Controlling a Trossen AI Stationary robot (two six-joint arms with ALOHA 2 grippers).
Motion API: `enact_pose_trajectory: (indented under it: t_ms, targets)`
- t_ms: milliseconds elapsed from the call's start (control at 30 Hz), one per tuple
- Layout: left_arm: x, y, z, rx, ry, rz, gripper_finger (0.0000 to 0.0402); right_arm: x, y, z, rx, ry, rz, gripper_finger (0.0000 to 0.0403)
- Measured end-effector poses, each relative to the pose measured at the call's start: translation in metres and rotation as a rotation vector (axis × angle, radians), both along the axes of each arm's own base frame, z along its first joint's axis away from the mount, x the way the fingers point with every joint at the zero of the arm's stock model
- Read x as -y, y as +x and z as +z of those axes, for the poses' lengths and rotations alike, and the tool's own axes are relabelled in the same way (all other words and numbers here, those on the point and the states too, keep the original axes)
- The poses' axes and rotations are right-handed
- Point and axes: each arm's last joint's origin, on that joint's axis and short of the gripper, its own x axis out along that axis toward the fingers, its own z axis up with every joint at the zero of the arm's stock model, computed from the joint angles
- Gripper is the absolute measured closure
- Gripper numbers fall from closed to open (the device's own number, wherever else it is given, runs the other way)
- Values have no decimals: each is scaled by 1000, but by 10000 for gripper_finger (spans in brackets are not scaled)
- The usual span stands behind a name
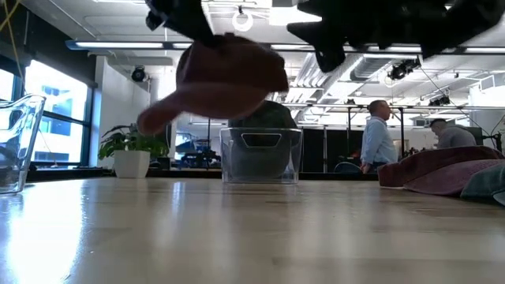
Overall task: Pick & Place hat
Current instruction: Put the left red cap into the bottom transparent bin
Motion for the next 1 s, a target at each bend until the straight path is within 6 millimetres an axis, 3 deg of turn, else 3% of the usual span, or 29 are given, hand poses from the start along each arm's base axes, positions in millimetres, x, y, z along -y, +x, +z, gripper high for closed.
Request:
enact_pose_trajectory:
  t_ms: [133, 233, 300, 433, 533, 700, 933, 1000]
  targets:
    - [16, 10, -11, 15, 67, 15, 401, 6, 12, 30, -196, -43, -132, 139]
    - [24, 21, -19, 33, 114, 27, 401, 15, 20, 41, -320, -71, -280, 113]
    - [29, 23, -25, 18, 140, 19, 401, 20, 25, 42, -343, -77, -302, 109]
    - [34, 26, -26, 44, 175, 37, 401, 28, 35, 35, -348, -4, -186, 118]
    - [34, 28, -32, 15, 184, 33, 401, 32, 44, 23, -363, 29, -163, 132]
    - [33, 28, -29, 35, 189, 47, 401, 31, 56, 11, -342, 37, -109, 191]
    - [34, 28, -30, -9, 206, -12, 386, 30, 58, 5, -361, -12, -63, 377]
    - [35, 29, -30, -38, 211, -56, 359, 29, 57, 4, -363, -47, -51, 389]
